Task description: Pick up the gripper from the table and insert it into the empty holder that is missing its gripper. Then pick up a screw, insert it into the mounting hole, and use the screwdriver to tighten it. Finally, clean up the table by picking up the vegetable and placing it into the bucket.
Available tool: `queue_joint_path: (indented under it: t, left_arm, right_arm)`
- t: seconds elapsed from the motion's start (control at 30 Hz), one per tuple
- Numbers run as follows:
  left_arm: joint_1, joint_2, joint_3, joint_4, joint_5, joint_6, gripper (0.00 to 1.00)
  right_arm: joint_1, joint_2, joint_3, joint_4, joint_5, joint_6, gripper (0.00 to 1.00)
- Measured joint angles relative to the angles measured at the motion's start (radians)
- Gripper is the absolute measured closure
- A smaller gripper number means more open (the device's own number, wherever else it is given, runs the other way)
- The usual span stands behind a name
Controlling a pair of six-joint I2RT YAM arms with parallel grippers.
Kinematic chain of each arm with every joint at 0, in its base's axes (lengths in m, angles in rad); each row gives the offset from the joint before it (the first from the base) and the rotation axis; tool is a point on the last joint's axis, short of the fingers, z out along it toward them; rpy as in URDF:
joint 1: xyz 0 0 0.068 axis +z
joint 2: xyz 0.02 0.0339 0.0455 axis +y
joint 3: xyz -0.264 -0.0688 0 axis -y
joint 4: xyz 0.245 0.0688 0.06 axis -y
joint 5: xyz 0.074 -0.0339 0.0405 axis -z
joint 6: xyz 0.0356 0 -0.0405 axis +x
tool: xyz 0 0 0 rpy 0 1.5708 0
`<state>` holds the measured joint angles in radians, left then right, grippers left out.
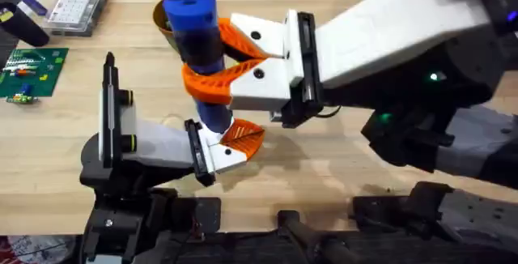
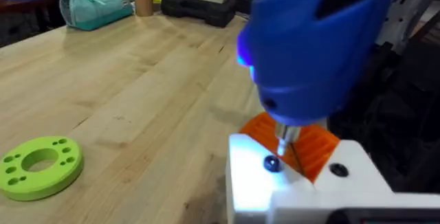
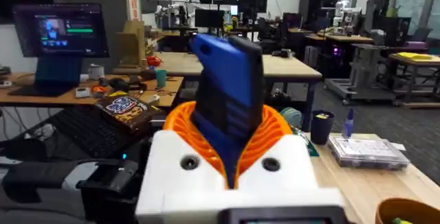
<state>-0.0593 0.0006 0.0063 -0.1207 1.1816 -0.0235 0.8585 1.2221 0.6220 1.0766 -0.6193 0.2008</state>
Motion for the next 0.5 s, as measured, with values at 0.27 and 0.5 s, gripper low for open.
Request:
queue_joint_path:
  t: [0.27,0.5]
  left_arm:
    - [0.0,0.0,0.0,0.0,0.0,0.0,0.99]
    - [0.0,0.0,0.0,0.0,0.0,0.0,0.99]
  right_arm:
    - [0.0,0.0,0.0,-0.023,0.0,-0.001,0.974]
    - [0.0,0.001,0.0,-0.023,0.0,-0.004,0.974]
